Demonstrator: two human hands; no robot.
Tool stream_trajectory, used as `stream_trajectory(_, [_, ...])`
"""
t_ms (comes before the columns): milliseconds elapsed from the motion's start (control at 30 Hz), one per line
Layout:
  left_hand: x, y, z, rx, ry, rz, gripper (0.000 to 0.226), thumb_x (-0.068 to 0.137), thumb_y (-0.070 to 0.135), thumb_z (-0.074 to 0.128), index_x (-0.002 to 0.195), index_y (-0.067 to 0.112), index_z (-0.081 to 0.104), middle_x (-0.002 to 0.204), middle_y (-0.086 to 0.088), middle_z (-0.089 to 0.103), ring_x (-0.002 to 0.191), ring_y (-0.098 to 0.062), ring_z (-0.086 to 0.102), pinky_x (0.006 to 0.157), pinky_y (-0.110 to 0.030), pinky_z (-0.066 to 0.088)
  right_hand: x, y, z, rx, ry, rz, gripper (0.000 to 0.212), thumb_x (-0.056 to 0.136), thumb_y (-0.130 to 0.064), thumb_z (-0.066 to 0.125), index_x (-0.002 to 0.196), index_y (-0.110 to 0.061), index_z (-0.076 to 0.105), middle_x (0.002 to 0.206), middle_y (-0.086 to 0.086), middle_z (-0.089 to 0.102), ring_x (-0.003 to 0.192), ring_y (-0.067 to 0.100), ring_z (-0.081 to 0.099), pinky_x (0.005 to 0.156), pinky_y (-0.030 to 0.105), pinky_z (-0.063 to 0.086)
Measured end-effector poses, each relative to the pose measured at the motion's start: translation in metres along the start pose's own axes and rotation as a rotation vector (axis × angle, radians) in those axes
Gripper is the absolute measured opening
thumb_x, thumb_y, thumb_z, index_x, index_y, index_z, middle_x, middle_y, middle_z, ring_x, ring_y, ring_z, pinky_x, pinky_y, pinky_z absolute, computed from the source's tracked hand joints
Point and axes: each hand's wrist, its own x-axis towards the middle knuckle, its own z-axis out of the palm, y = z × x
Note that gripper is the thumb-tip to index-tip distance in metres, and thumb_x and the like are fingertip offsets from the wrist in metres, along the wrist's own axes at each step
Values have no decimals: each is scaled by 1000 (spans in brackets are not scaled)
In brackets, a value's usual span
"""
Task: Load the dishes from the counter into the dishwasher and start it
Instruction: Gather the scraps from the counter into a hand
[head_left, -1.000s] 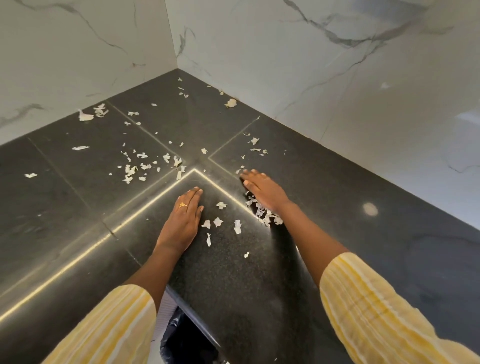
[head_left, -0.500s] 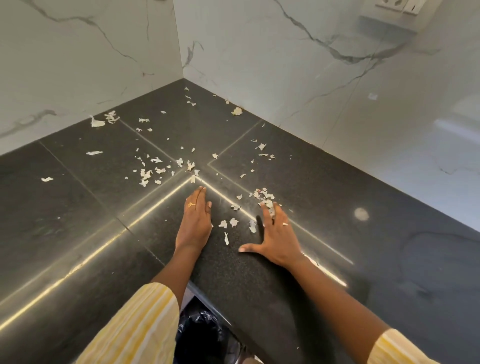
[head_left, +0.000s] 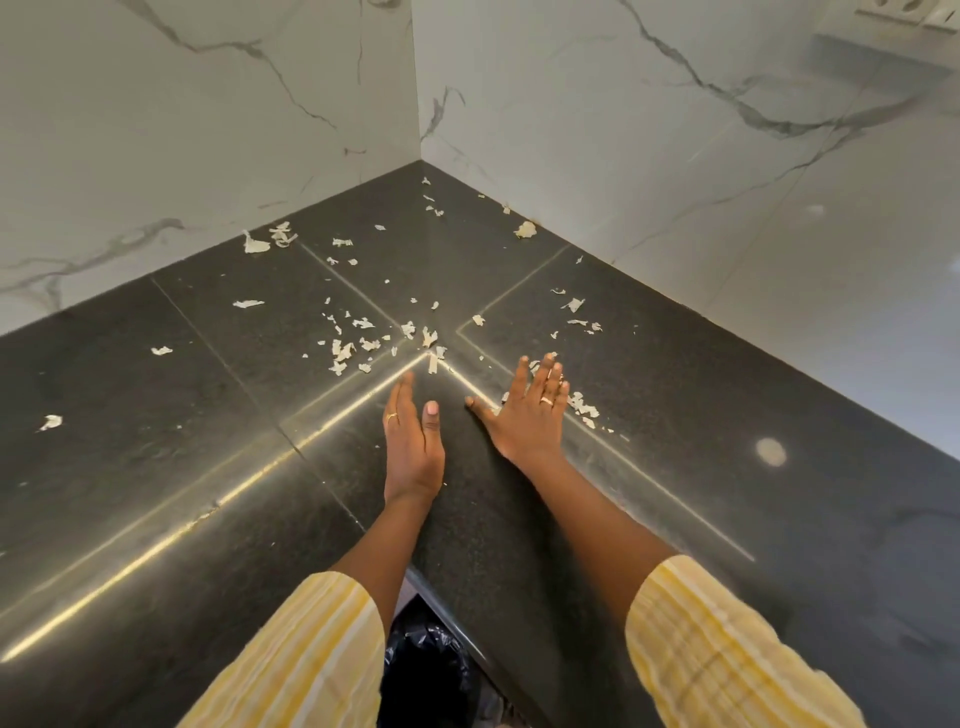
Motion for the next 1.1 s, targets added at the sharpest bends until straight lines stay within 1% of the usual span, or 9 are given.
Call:
stream_trajectory(267, [5, -3, 1, -29, -32, -45, 58, 97, 36, 33, 147, 10, 21, 154, -6, 23, 143, -19, 16, 116, -35, 15, 62, 78, -35, -52, 68, 76, 99, 79, -79, 16, 149, -13, -7, 152, 19, -24, 139, 36, -22, 109, 45, -16])
stream_trajectory(367, [7, -3, 2, -17, -59, -47, 60, 95, 40, 32, 148, 13, 20, 154, -4, 23, 143, -18, 15, 112, -26, 11, 92, 87, -41, -12, 59, 75, 94, 81, -76, 13, 149, -13, -4, 153, 18, -21, 141, 33, -19, 112, 43, -12])
stream_trajectory(533, [9, -4, 4, 13, -112, -52, 67, 90, 47, 30, 148, 16, 18, 154, -4, 21, 144, -17, 13, 113, -28, 11, 139, 71, -51, 257, 74, 95, 84, 88, -69, 23, 149, -11, 14, 157, 14, 7, 144, 29, 8, 116, 43, 10])
stream_trajectory(633, [10, -7, 5, 46, -147, -62, 69, 89, 51, 28, 149, 19, 17, 156, -4, 18, 145, -20, 8, 114, -30, 6, 149, 57, -57, 390, -3, -82, 58, 95, -52, 37, 138, -14, 40, 143, 11, 42, 132, 29, 37, 105, 43, 31])
stream_trajectory(767, [10, -7, 6, 42, -168, -73, 69, 88, 52, 28, 149, 21, 17, 156, -3, 17, 145, -26, 5, 115, -35, 4, 134, 50, -52, 386, -199, -369, 36, 98, -32, 43, 129, -16, 55, 144, 4, 44, 139, 22, 28, 115, 43, 19])
stream_trajectory(867, [10, -6, 5, 31, -180, -90, 69, 88, 52, 27, 149, 20, 19, 156, -3, 18, 145, -28, 4, 115, -38, 5, 107, 54, -56, 587, -206, -366, 28, 95, -27, 52, 119, -17, 64, 121, 4, 64, 122, 14, 52, 109, 34, 33])
stream_trajectory(967, [10, -4, 5, 26, -168, -52, 62, 94, 45, 29, 147, 15, 22, 154, -5, 23, 145, -26, 9, 118, -39, 4, 84, 68, -65, 795, -30, -273, 27, 92, -22, 56, 117, -18, 64, 88, 2, 72, 96, 8, 64, 101, 32, 43])
stream_trajectory(1033, [10, -4, 4, 24, -165, -45, 56, 98, 40, 31, 147, 14, 23, 153, -6, 24, 144, -27, 10, 118, -40, 3, 74, 78, -66, 795, 86, -183, 33, 92, -25, 57, 124, -16, 59, 98, 7, 68, 96, 13, 63, 96, 34, 47])
stream_trajectory(1100, [9, -4, 4, 20, -162, -41, 56, 98, 40, 31, 147, 14, 24, 153, -6, 25, 144, -28, 11, 118, -39, 3, 64, 82, -59, 639, 28, -140, 48, 91, -36, 57, 133, -14, 48, 124, 11, 54, 116, 23, 52, 102, 40, 41])
